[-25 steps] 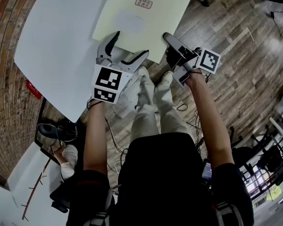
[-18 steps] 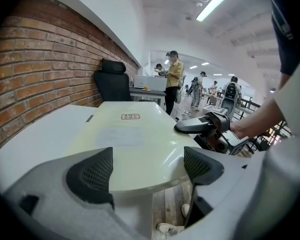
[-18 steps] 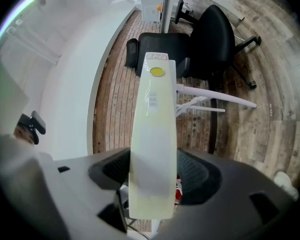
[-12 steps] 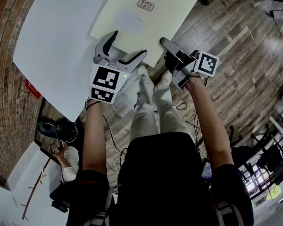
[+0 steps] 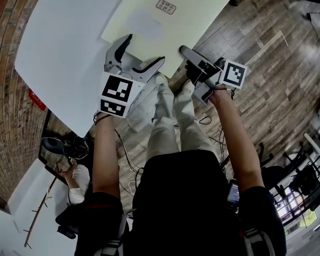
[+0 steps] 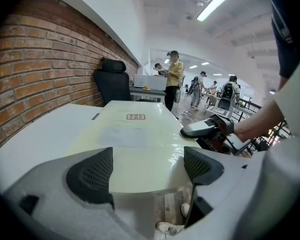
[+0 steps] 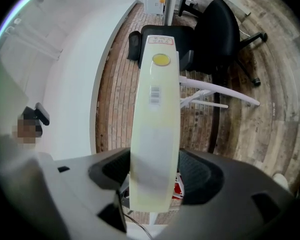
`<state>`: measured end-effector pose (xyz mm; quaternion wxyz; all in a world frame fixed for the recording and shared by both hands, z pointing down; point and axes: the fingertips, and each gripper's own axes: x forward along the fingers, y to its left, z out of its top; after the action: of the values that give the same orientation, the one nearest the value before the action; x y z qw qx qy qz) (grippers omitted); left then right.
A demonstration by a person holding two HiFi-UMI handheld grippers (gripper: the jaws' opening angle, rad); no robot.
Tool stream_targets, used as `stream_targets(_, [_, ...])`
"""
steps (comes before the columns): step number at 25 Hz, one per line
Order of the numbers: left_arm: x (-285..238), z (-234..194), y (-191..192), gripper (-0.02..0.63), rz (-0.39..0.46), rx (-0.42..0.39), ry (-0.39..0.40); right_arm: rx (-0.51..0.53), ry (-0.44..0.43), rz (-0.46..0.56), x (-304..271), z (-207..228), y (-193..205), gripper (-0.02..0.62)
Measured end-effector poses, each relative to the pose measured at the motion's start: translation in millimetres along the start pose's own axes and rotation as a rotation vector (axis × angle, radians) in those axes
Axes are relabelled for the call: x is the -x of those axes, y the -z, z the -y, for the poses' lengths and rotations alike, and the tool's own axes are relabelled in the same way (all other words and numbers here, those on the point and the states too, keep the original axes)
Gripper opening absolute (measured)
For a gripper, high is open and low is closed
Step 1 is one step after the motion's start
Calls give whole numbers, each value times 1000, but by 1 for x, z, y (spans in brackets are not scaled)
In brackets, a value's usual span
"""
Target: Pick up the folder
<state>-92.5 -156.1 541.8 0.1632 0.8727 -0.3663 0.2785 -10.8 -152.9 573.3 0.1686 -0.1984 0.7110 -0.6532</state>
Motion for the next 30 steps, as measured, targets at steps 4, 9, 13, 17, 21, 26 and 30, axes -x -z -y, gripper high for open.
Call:
stream_targets(4, [1,1,1,423,4,1,-3,16,4,-1,0,1,-4,276])
stream_targets(9, [2,0,2,423,7,3,1,-38,-18,18,-6,2,-15,282])
stream_targets(13, [1,-2,2,423,13,3,2,-37,-21,2,-15,3,-22,284])
stream_targets(17, [2,1,2,423,15,-1,5,-44,-27,-12,-20,3,-23,284])
stream_targets(21, [2,3,0,423,16,-3,6,-44,-31,-32,-28,1,-24,284])
stream_targets(26, [2,3,-1,423,18,-5,8,-49,-36,-33,-32,1,-25,282])
stream_targets(30, [3,3,-1,423,19,-7,7,-57,-34,-43,-33,0,-25,282])
